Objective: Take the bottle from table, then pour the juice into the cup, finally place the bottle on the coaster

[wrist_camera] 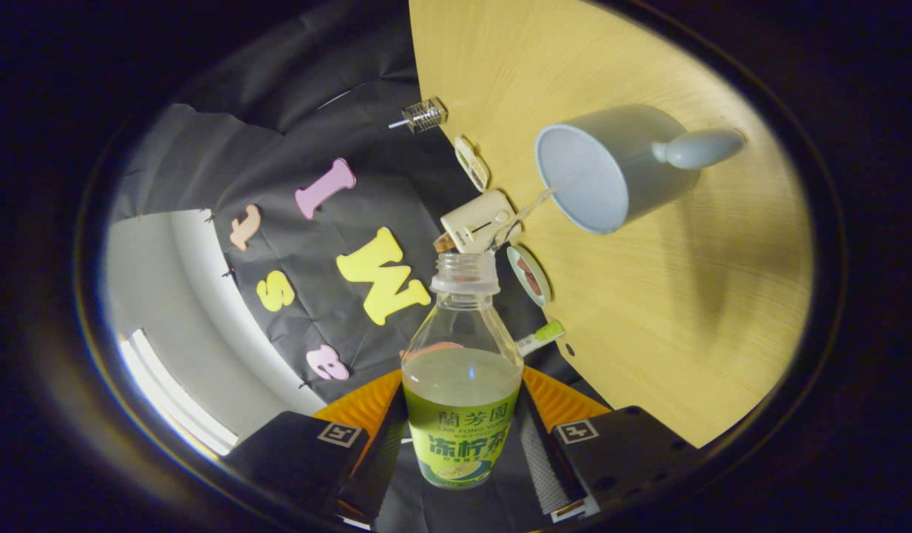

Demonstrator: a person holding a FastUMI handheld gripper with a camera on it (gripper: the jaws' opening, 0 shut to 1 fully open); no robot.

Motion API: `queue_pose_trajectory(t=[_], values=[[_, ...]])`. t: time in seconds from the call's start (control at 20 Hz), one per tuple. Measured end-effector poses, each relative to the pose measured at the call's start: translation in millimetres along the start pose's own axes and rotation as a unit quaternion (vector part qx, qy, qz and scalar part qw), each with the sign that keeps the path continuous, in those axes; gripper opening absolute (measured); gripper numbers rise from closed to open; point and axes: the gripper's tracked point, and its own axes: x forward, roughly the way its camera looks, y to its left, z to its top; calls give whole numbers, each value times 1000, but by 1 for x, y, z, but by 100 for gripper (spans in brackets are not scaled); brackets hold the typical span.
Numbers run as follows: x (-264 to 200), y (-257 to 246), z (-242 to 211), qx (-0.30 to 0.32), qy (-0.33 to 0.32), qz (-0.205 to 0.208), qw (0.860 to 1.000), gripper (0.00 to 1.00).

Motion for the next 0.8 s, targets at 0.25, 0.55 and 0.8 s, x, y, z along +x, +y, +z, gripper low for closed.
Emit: queue_pose_trajectory(t=[0.25,0.55,0.8], values=[[0,6,-1,31,6,5,999,80],[-3,13,8,52,7,3,999,80],[-5,17,12,89,12,7,996,80]])
